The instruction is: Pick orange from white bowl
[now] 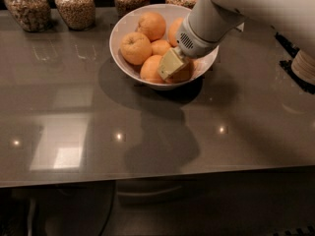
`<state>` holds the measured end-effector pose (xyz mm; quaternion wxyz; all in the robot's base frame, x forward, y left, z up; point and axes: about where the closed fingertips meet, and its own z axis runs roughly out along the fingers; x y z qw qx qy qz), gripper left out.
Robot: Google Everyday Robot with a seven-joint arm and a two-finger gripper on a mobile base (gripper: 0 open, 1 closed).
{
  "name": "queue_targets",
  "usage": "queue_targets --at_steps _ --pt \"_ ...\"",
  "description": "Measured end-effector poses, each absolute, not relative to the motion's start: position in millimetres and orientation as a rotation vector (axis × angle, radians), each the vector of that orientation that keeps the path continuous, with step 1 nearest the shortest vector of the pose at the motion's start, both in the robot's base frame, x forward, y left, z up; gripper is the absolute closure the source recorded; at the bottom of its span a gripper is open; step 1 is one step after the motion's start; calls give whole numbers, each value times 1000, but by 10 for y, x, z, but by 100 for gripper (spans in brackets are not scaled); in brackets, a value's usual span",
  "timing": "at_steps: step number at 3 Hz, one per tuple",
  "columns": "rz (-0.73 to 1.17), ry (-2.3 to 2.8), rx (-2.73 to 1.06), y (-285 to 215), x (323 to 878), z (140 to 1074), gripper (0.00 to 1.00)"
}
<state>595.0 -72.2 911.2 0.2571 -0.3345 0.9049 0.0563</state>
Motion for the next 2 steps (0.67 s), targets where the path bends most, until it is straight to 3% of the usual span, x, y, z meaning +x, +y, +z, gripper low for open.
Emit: queue_targets --at_steps 2 --pt "145 2481 -900 -707 6056 9050 44"
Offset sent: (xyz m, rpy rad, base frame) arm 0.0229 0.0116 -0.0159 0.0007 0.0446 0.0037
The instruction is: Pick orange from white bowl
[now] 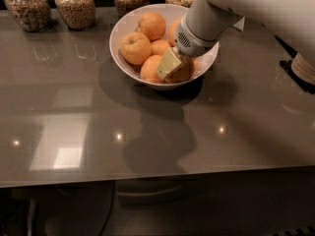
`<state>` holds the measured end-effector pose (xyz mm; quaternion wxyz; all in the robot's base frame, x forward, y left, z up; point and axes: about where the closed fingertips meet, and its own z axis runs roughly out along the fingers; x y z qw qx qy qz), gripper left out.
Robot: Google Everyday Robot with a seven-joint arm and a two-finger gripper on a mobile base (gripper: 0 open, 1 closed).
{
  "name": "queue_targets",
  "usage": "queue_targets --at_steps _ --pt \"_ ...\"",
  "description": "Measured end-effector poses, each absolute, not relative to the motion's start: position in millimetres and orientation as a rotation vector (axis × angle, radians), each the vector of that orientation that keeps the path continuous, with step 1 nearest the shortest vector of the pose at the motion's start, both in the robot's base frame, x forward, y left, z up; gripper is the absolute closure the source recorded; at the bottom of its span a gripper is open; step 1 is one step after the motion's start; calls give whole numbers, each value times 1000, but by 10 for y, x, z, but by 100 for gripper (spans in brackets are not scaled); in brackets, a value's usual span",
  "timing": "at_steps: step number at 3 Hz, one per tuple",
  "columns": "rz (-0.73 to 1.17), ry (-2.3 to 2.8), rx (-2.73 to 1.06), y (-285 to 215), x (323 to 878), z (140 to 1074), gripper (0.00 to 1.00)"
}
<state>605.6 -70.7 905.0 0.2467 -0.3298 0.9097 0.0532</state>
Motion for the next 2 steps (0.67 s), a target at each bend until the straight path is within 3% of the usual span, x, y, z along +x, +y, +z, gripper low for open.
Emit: queue_targets --at_steps 2 --pt "153 2485 -912 -672 6022 9041 86"
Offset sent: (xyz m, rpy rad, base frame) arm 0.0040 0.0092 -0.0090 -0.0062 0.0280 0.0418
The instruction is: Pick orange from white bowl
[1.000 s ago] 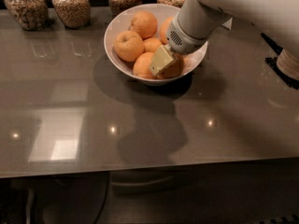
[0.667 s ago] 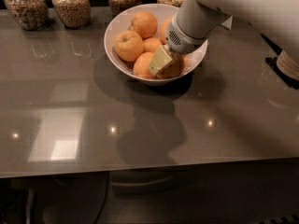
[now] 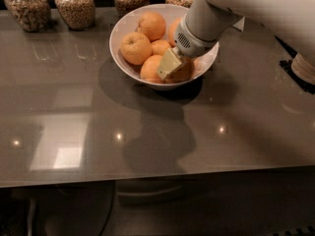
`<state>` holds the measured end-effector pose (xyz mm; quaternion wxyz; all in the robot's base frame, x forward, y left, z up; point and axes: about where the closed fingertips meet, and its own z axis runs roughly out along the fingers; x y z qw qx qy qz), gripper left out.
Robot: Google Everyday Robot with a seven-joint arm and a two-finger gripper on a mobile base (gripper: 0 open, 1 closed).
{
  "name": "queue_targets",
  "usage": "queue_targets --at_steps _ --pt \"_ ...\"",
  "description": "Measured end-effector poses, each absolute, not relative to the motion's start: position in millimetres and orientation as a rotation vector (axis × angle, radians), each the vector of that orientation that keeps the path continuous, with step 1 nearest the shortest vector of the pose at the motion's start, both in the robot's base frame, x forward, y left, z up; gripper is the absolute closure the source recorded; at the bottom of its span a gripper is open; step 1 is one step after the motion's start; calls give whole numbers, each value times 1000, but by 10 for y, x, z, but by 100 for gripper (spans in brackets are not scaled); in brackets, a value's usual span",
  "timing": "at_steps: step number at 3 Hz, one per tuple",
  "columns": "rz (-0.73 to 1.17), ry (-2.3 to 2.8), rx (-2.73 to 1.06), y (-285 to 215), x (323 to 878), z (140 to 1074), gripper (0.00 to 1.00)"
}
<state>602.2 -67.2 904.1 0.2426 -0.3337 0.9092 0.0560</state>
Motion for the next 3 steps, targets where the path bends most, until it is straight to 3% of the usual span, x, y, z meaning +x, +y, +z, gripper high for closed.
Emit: queue_targets --at_steps 1,3 --pt "155 2457 -944 -666 6036 9102 100" --pt "227 2220 -950 -758 6068 9567 100"
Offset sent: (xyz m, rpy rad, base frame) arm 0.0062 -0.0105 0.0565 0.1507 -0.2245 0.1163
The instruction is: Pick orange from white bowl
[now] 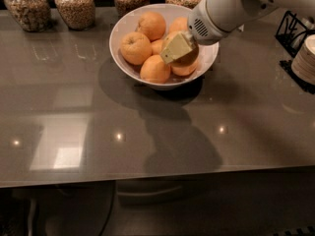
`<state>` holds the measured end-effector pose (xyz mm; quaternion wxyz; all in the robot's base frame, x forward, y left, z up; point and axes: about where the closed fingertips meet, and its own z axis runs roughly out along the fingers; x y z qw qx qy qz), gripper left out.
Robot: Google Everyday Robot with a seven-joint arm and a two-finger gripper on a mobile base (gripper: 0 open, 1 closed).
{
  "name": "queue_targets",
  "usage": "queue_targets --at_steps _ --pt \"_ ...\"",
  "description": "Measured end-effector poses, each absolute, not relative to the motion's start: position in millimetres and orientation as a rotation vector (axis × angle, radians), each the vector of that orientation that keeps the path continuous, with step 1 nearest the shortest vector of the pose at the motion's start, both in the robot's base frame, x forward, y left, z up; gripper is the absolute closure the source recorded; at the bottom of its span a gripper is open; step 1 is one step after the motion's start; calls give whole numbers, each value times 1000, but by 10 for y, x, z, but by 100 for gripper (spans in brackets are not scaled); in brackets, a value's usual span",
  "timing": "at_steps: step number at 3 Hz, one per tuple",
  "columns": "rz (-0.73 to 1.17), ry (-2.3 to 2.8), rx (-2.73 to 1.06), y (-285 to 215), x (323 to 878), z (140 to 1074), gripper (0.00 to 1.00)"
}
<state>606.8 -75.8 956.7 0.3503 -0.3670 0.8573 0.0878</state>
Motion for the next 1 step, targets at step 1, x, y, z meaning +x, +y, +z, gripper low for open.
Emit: queue_targets --at_steps 1 --pt "221 2116 -981 -816 6083 9809 100"
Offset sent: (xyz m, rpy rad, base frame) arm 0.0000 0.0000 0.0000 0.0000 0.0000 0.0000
